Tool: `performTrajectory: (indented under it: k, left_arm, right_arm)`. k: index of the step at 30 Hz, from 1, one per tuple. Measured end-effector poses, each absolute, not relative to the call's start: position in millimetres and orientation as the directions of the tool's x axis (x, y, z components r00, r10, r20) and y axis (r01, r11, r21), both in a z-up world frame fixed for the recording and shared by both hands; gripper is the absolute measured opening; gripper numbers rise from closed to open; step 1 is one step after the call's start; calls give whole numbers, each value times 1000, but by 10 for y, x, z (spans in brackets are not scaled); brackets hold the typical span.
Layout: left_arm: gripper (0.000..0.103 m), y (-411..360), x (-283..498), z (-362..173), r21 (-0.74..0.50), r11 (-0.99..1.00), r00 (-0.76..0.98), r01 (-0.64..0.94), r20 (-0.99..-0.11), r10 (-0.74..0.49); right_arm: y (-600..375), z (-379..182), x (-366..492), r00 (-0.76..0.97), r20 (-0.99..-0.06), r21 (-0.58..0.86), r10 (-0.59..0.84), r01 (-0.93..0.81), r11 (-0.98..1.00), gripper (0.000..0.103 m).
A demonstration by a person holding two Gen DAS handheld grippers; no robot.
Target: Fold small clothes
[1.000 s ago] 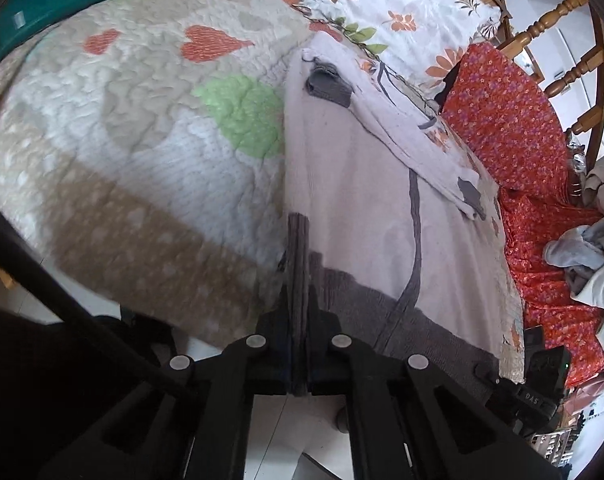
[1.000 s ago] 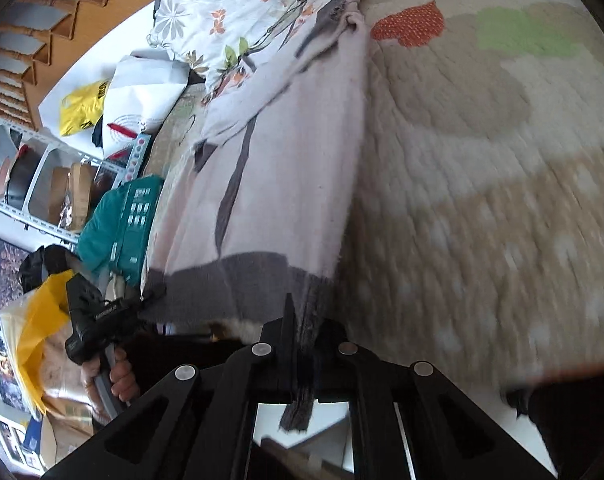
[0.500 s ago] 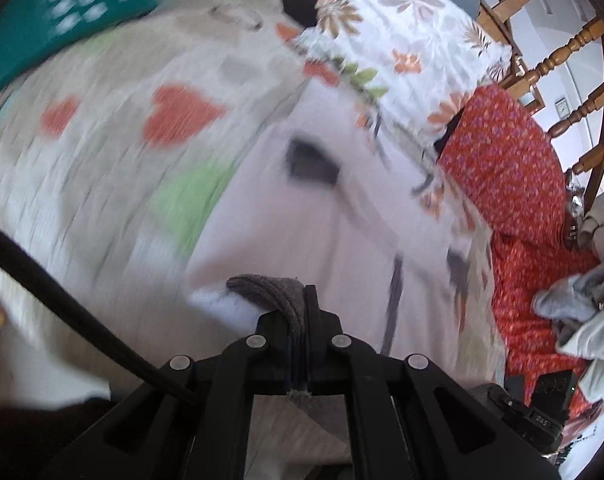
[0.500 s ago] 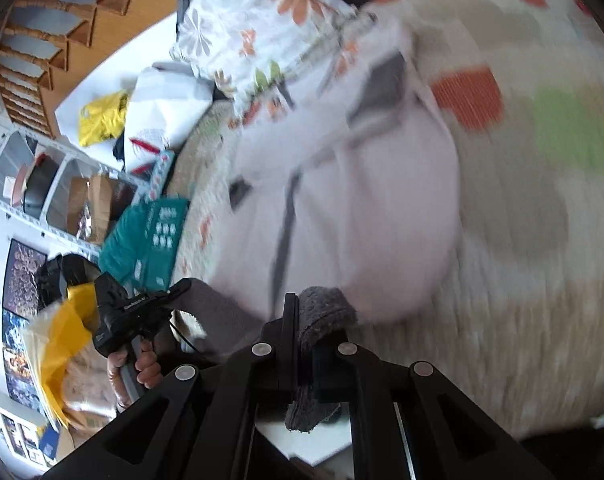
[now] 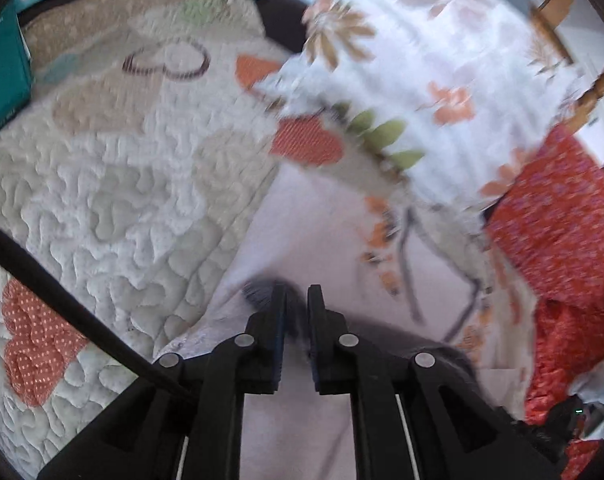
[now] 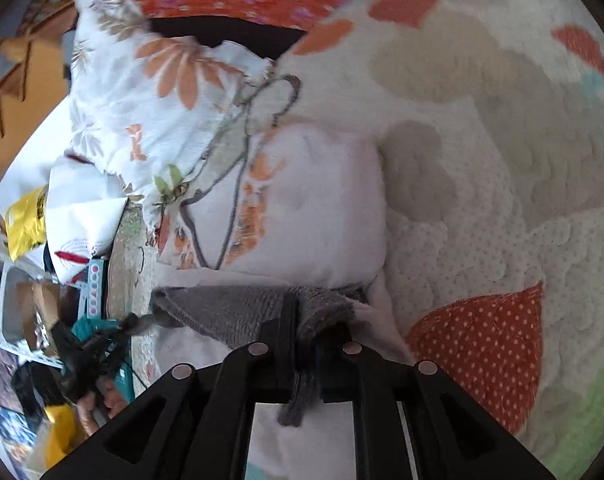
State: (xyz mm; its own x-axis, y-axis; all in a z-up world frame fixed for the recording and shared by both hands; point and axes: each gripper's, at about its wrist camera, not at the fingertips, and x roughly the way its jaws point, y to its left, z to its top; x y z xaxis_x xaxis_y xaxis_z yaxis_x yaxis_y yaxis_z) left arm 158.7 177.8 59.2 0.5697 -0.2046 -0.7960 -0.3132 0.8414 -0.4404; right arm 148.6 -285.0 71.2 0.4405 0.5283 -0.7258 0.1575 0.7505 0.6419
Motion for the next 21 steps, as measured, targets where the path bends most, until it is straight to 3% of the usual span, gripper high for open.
performTrajectory:
  k: [2, 4, 5, 11, 16, 21]
  left_arm:
    - [15, 1786, 1621, 576, -440, 846, 570, -300, -794, -211]
    - [30, 1810, 1596, 600, -431, 849, 582, -306, -790, -191]
    - [33, 1827, 1583, 622, -430, 846, 588, -313, -788, -183]
    - [47, 1879, 1422, 838, -446, 831, 636, -331, -756, -153]
    - [53, 1713, 1355, 982, -341, 899, 659, -274, -748, -83]
    - [56, 1520, 1459, 835, -238, 943, 608, -231, -792, -51]
  right_arm:
    - [-2858, 764, 1536, 445, -723, 634, 528, 125, 763, 22]
    - [-2879, 888, 1569, 486, -712, 619, 507, 95, 779, 40]
    - [-2895, 946, 1589, 508, -700, 621, 502, 88, 779, 50]
    - [-3133, 1049, 1746, 609, -661, 641, 439, 153, 753, 53]
    - [-3044, 1143, 1677, 608, -668, 618, 429, 131, 776, 53]
    - [-2753, 1126, 1614, 564, -698, 578, 442, 80, 812, 53]
